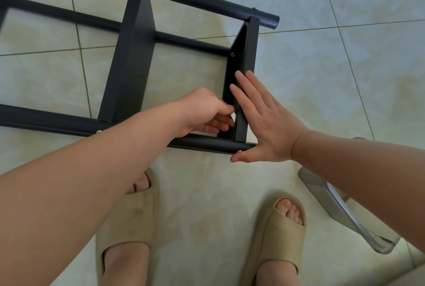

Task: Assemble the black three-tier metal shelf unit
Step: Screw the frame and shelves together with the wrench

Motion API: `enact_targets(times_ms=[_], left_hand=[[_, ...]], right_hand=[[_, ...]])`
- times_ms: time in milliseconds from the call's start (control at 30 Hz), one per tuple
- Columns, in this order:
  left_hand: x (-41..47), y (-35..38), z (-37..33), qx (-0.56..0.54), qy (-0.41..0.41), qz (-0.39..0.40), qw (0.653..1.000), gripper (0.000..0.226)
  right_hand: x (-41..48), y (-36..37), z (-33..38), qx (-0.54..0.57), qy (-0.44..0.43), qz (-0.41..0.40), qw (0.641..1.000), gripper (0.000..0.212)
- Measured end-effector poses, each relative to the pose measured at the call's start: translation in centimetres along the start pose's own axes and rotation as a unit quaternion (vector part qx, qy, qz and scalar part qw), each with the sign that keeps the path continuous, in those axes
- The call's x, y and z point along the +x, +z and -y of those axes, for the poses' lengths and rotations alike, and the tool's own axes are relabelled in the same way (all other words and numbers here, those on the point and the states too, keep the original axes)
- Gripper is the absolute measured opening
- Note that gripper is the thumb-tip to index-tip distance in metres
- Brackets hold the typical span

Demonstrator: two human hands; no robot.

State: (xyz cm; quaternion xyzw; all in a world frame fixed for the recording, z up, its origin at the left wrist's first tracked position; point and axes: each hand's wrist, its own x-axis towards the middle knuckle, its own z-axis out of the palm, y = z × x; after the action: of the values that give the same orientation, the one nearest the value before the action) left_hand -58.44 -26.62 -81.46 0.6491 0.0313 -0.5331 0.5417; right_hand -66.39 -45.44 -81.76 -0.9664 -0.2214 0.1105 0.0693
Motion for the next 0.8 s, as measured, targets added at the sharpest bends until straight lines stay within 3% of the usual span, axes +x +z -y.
enact_targets(times_ms=[800], left_hand=[[-0.4,-1.4,0.5,0.134,0.035,0.040,0.990,0.020]], right_hand=[[0.0,0.0,0.0,-0.011,0.001,0.009,1.000,0.130]])
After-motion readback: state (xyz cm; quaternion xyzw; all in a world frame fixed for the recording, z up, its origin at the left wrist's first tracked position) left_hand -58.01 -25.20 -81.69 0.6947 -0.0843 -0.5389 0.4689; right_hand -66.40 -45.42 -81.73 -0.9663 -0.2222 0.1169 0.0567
